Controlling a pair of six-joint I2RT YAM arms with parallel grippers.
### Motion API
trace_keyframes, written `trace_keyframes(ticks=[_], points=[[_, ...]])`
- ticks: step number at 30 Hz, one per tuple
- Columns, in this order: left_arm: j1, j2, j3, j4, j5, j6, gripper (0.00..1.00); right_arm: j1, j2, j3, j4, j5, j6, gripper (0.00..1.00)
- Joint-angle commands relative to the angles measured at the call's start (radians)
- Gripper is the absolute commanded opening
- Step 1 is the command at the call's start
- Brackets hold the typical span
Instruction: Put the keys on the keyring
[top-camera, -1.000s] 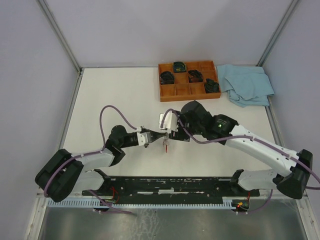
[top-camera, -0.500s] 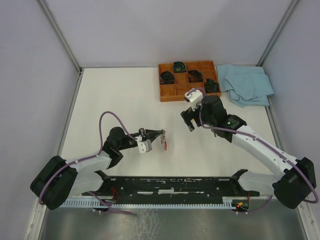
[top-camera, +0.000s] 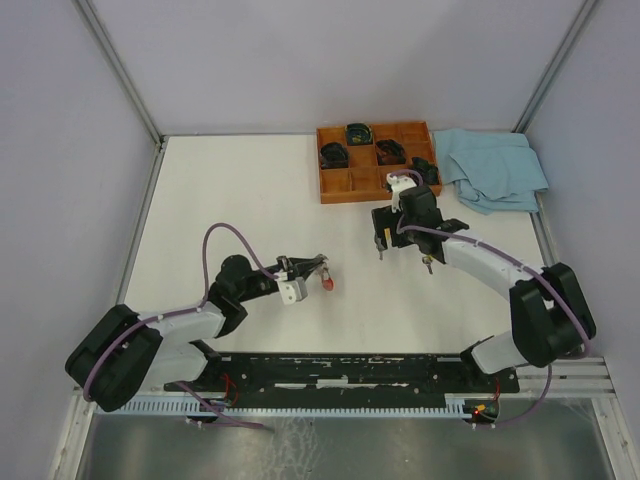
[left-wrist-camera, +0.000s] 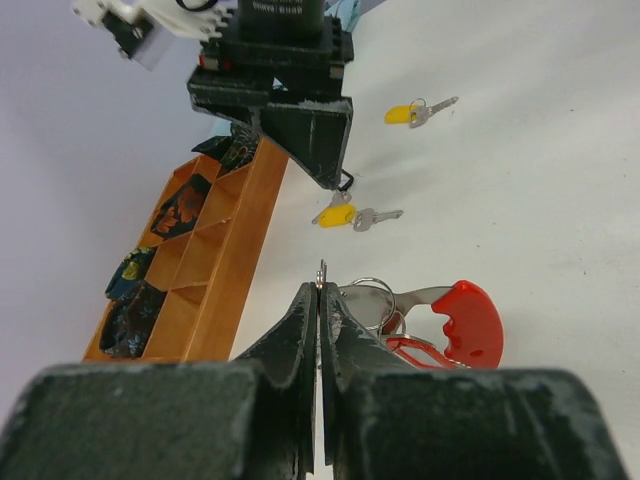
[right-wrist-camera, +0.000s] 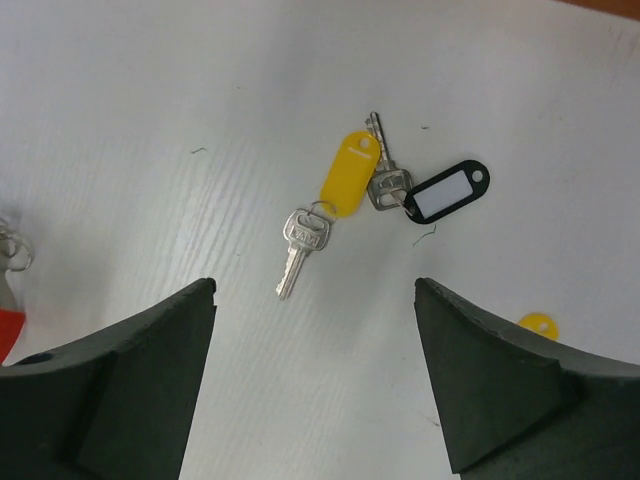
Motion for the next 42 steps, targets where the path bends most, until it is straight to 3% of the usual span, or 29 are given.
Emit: trace_keyframes(ticks=[1,11,17,28,35,42], points=[[0.005,0.0,0.022,0.063,-0.033,0.005,0.03,-0.043,0.095,0.025,0.099,-0.068,0.069,0.86],[0.011,-0.006,0.041,-0.005,-0.053,0.028,0.03,-0.049,0.245,0.085,0.101,-0.068,0.116,0.68],[0.013,-0.007,0.044,-0.018,-0.056,0.028,0.03,-0.04,0.29,0.1,0.095,-0.041,0.131,0.63],[0.018,-0.014,0.052,-0.058,-0.062,0.048,0.03,0.033,0.385,0.177,0.011,0.139,0.131,0.52],[0.021,-0.016,0.053,-0.063,-0.056,0.051,0.03,0.059,0.392,0.162,-0.004,0.16,0.125,0.37],[0.02,-0.016,0.055,-0.065,-0.043,0.048,0.03,0.089,0.334,0.117,-0.03,0.09,0.109,0.14]])
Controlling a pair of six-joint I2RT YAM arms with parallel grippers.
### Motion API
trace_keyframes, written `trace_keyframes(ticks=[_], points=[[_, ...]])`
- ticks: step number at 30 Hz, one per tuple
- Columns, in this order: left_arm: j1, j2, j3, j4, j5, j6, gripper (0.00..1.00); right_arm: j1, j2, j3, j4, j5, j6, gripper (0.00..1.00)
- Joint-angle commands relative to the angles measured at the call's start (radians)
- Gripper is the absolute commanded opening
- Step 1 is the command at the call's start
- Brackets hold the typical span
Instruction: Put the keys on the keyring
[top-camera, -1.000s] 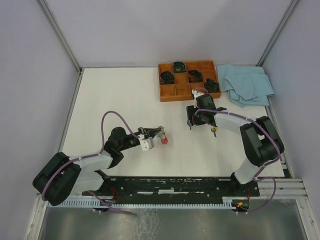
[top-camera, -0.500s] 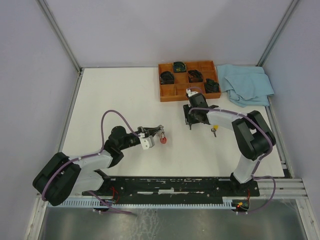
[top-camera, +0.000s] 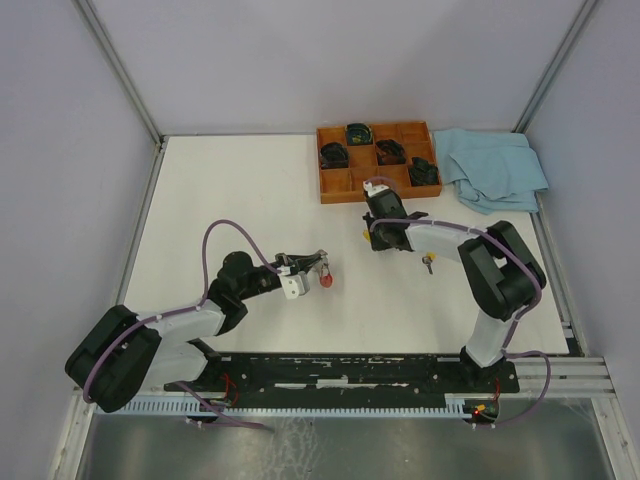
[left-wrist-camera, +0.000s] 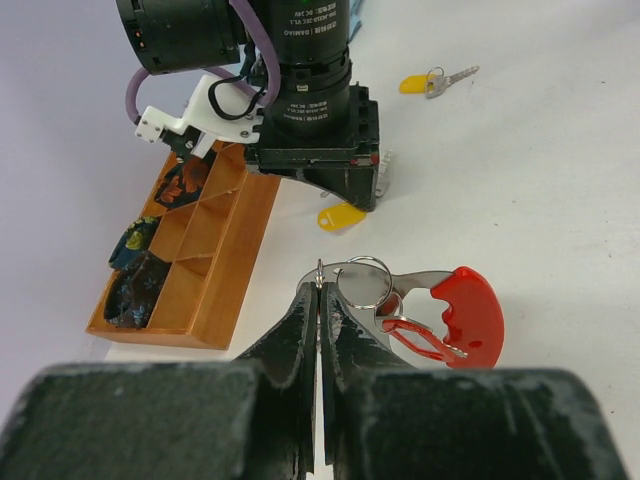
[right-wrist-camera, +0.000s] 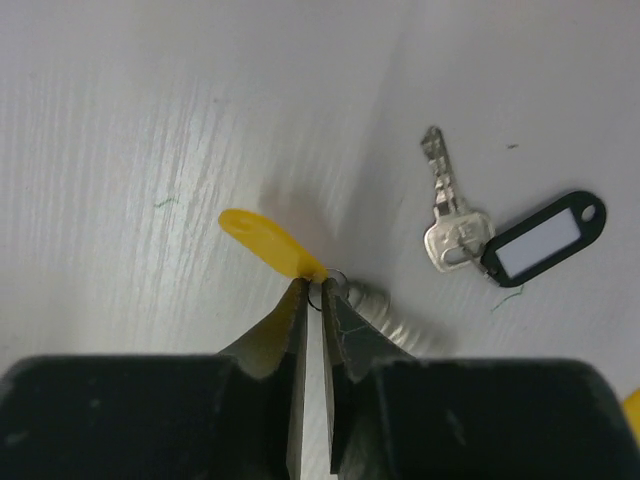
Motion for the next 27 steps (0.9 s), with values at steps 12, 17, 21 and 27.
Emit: trace_keyframes(ticks=[12,17,21,27], points=[[0.008,-0.02,0.034,0.007,0.025,0.023,0.03,0.048,-0.172,-0.026,-0.163,-0.225,0.015,0.01],[0.008,-0.025,0.033,0.007,0.027,0.016,0.03,0.047,-0.2,-0.002,-0.208,-0.298,0.034,0.01],[0.008,-0.026,0.035,0.008,0.03,0.013,0.03,0.038,-0.211,-0.04,-0.177,-0.283,0.042,0.01],[0.008,-0.028,0.035,0.007,0.036,0.009,0.03,0.018,-0.193,-0.103,-0.117,-0.263,0.064,0.05]])
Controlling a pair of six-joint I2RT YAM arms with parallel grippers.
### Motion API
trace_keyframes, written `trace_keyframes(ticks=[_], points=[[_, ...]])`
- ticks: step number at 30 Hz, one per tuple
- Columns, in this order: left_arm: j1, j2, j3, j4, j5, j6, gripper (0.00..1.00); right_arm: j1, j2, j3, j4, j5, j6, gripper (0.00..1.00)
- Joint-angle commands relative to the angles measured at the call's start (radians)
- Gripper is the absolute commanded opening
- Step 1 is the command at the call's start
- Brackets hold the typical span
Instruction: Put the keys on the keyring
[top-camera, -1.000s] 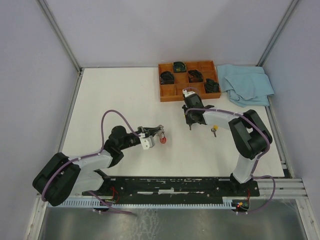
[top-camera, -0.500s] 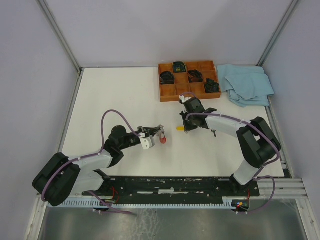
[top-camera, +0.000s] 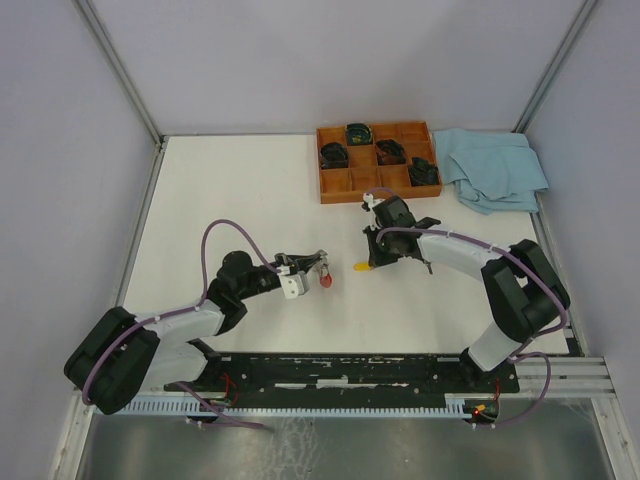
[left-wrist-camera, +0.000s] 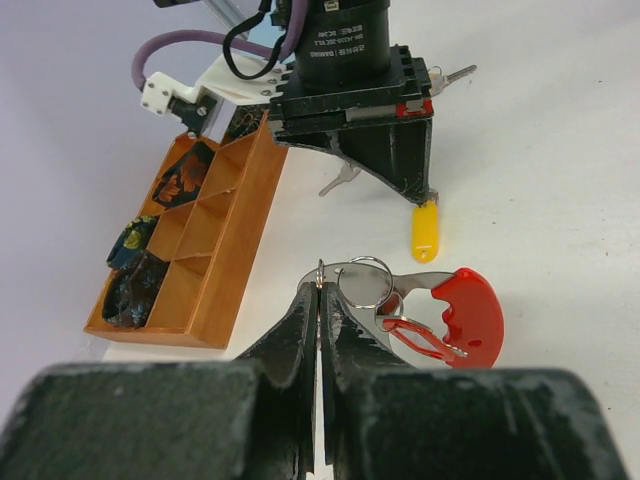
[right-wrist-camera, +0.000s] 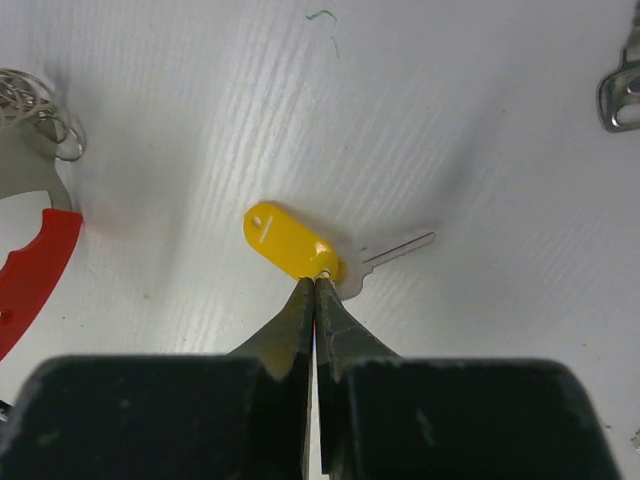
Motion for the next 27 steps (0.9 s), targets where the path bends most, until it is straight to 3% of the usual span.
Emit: trace_keyframes(ticks=[1,7,17,27], points=[[0.004,-0.017,0.031,0.026,0.028,0.009,0.03,-0.012,-0.017,-0.04,0.054,0.018,0.03,0.05],[0.004,-0.019,0.031,0.026,0.029,0.006,0.03,-0.02,-0.029,-0.059,0.049,0.085,0.023,0.08],[0.005,-0.015,0.033,0.025,0.032,0.006,0.03,-0.019,-0.058,-0.03,-0.032,0.166,-0.02,0.19],[0.004,-0.011,0.035,0.025,0.04,0.001,0.03,-0.02,-0.022,-0.006,-0.044,0.103,-0.045,0.31]])
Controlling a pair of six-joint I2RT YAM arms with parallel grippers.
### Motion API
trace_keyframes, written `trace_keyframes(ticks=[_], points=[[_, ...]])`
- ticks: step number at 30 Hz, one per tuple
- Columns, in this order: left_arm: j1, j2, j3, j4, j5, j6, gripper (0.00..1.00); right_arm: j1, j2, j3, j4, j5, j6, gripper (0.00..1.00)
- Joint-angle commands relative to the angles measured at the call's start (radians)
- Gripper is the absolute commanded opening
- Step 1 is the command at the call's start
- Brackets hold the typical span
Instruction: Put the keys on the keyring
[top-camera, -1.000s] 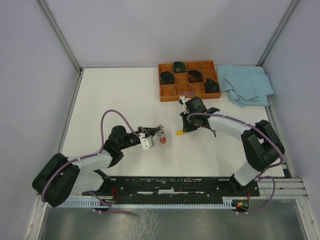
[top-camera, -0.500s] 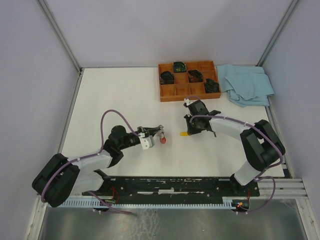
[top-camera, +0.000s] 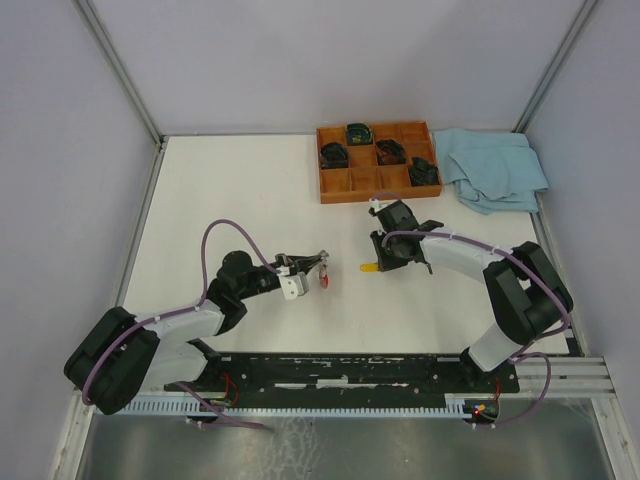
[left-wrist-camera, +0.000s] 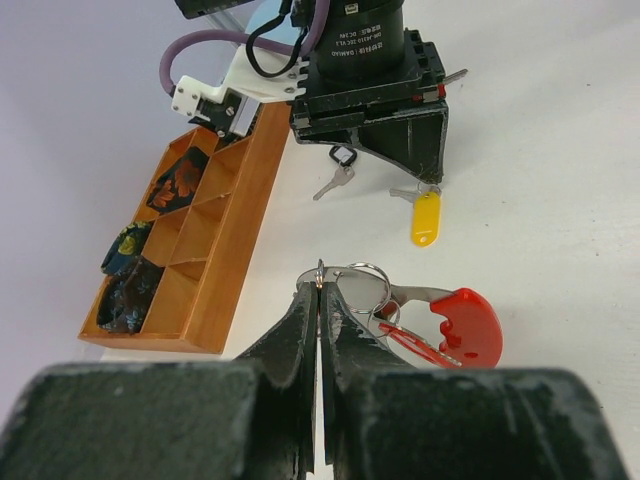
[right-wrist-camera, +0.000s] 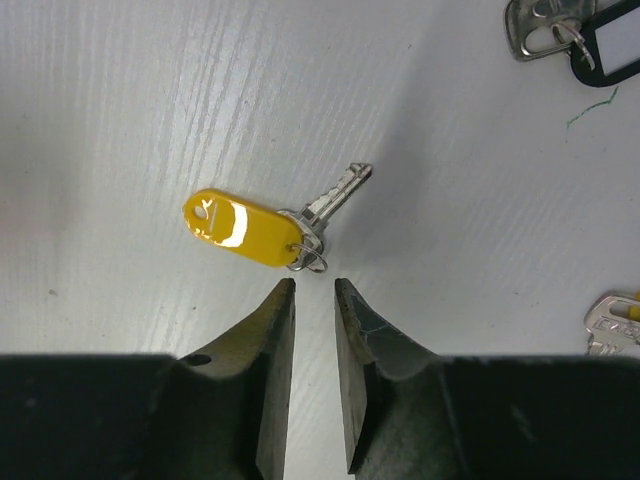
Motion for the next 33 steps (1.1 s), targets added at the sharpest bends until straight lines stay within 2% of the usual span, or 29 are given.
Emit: trace_keyframes(ticks=[1,4,11,20,26,33], points=[[0.004,-0.009,0.034,0.028,0.022,0.002,0.03,-0.004,-0.005,0.053,-0.008,-0.021,-0.028,0.33],[0.004,-0.011,0.034,0.027,0.022,0.002,0.03,-0.014,-0.015,0.062,-0.02,-0.052,-0.061,0.37],[0.004,-0.012,0.036,0.021,0.023,0.002,0.03,-0.074,0.002,0.089,-0.016,-0.187,-0.104,0.41],[0.004,-0.017,0.039,0.007,0.024,0.008,0.03,-0.083,0.085,0.12,-0.02,-0.209,-0.135,0.41],[0.003,-0.015,0.04,0.006,0.026,0.008,0.03,-0.084,0.093,0.118,-0.039,-0.242,-0.144,0.34],[0.003,-0.013,0.041,0.003,0.03,0.008,0.03,-0.083,0.068,0.113,-0.05,-0.26,-0.146,0.17]])
